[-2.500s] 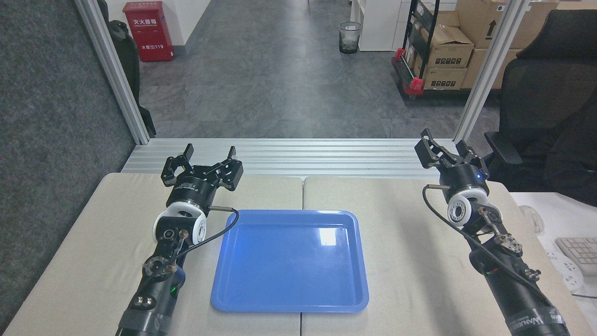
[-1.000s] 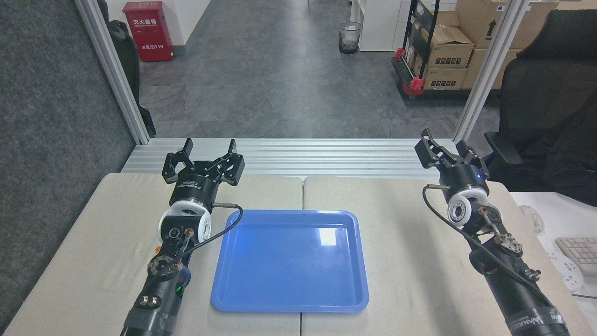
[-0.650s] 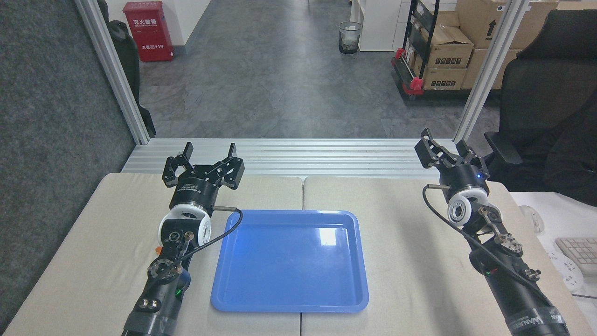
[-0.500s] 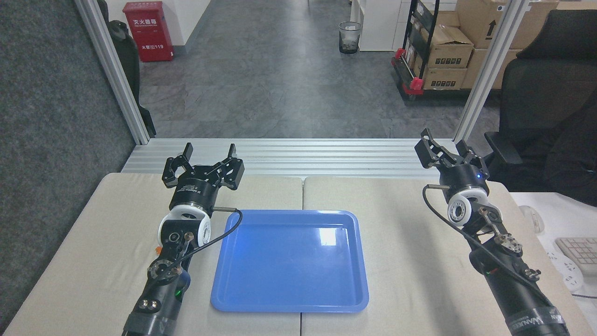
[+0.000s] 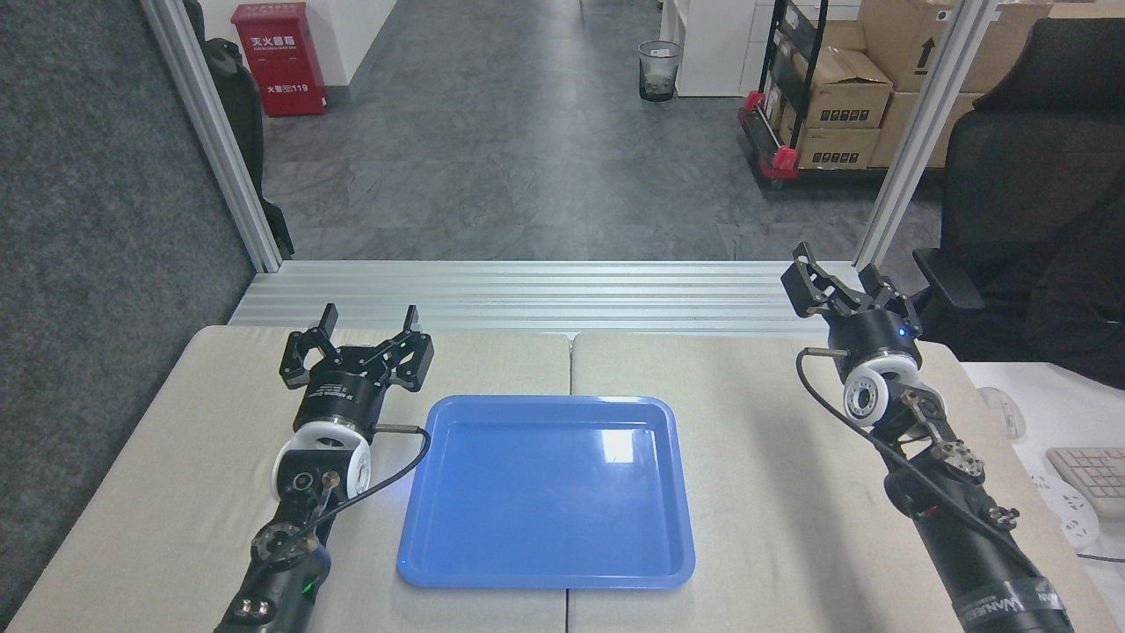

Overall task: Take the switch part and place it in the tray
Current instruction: 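Move the open left gripper down toward the small white-orange switch part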

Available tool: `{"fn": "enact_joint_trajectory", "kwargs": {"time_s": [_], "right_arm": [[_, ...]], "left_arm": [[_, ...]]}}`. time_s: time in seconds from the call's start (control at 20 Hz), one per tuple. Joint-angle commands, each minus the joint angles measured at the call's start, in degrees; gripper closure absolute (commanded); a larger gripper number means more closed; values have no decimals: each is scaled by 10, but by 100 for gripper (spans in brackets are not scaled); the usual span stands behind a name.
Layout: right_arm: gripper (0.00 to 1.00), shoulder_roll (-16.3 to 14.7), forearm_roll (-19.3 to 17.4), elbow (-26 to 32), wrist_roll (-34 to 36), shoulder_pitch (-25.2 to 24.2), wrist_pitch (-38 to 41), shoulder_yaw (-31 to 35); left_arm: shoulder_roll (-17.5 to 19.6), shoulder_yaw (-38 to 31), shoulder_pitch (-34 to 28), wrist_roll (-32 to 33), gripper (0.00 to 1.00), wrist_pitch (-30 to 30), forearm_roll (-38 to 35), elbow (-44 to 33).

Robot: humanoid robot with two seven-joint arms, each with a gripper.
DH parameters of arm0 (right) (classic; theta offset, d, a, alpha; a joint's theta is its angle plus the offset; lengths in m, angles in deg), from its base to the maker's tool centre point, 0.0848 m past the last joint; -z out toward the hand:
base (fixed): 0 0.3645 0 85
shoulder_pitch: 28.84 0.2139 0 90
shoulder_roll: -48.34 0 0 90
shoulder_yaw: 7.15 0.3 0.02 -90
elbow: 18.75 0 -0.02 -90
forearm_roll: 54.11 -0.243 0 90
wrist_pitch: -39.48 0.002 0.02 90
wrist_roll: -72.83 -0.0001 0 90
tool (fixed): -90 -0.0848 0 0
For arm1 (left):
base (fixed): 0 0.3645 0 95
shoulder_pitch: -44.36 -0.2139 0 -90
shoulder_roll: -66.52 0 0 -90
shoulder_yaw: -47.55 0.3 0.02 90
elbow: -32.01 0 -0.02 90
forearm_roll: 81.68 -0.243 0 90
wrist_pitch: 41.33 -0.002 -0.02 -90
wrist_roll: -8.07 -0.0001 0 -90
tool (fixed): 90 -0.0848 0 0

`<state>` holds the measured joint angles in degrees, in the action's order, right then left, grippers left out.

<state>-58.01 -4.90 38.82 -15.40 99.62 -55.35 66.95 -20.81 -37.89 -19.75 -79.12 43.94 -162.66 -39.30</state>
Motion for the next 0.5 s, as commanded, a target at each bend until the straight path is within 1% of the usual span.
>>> {"fn": "enact_joint_trajectory", "kwargs": {"time_s": [0.0,0.25,0.45], "right_arm": [[1,0,0,0,1,0,0,0],[1,0,0,0,0,0,0,0],[1,0,0,0,1,0,0,0]], "left_arm": [[73,-43,-58,-4,0,7,3,0],[73,-39,-107,-5,0,9,-4,12],[75,-23,-111,-5,0,9,-8,49]]}}
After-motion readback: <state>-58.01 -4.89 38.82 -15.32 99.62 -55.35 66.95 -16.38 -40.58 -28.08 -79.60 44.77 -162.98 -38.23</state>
